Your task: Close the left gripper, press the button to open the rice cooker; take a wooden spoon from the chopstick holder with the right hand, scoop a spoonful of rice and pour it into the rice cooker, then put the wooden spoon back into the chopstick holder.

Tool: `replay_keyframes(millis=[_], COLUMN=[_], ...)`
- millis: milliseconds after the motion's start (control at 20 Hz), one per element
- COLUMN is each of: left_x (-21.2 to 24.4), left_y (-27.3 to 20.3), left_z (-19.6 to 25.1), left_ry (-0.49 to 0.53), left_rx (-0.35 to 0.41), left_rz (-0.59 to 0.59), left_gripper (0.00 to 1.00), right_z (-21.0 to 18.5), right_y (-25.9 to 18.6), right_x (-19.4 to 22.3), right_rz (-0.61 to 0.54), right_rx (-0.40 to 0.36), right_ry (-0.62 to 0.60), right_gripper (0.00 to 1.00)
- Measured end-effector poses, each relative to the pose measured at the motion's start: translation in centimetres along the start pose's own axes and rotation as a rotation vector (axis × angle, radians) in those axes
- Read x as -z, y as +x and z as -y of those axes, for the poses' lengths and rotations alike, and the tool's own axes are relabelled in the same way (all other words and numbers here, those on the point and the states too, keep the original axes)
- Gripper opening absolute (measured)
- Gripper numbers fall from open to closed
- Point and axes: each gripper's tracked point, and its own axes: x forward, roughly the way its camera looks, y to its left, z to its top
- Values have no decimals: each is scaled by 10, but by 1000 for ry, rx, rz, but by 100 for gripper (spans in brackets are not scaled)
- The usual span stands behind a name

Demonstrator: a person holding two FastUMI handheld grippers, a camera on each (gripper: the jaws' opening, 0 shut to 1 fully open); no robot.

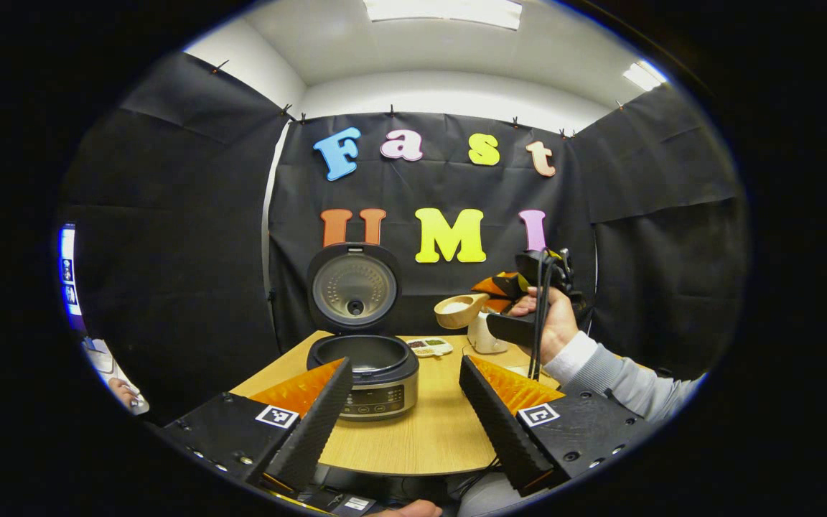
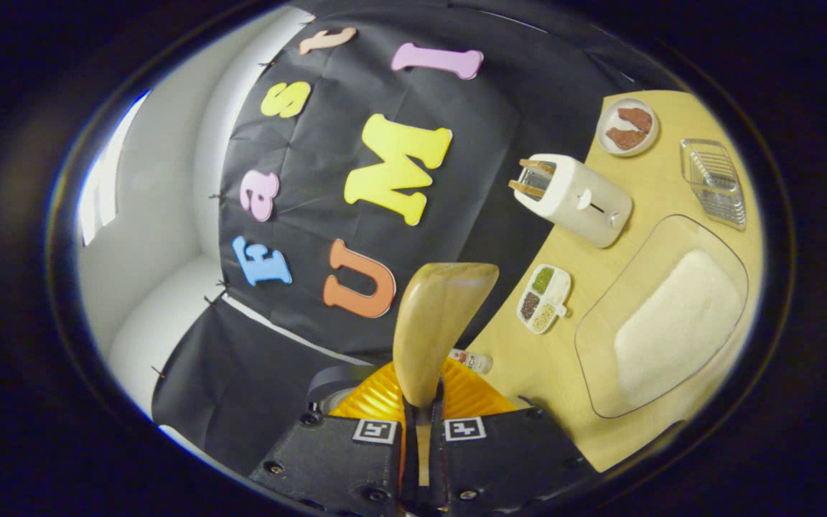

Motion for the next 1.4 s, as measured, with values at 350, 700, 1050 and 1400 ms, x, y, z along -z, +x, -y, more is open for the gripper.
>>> replay_keyframes(millis=[350, 700, 1050, 1400], left_x=[3, 16, 24, 24], left_y=[-5, -11, -6, -6], left_z=[-19, -43, -44, -47], left_ry=[-34, -46, -54, -52], left_rx=[-55, -82, -92, -106], left_rz=[-4, -25, -43, -54], left_gripper=[96, 95, 95, 95], right_z=[-42, -51, -73, -91], right_y=[49, 75, 77, 65], right_x=[67, 101, 138, 164], right_rz=[-34, -35, -26, 10], right_rx=[29, 39, -44, -112], right_ry=[-422, -788, -1179, -1476], right_gripper=[11, 11, 11, 11])
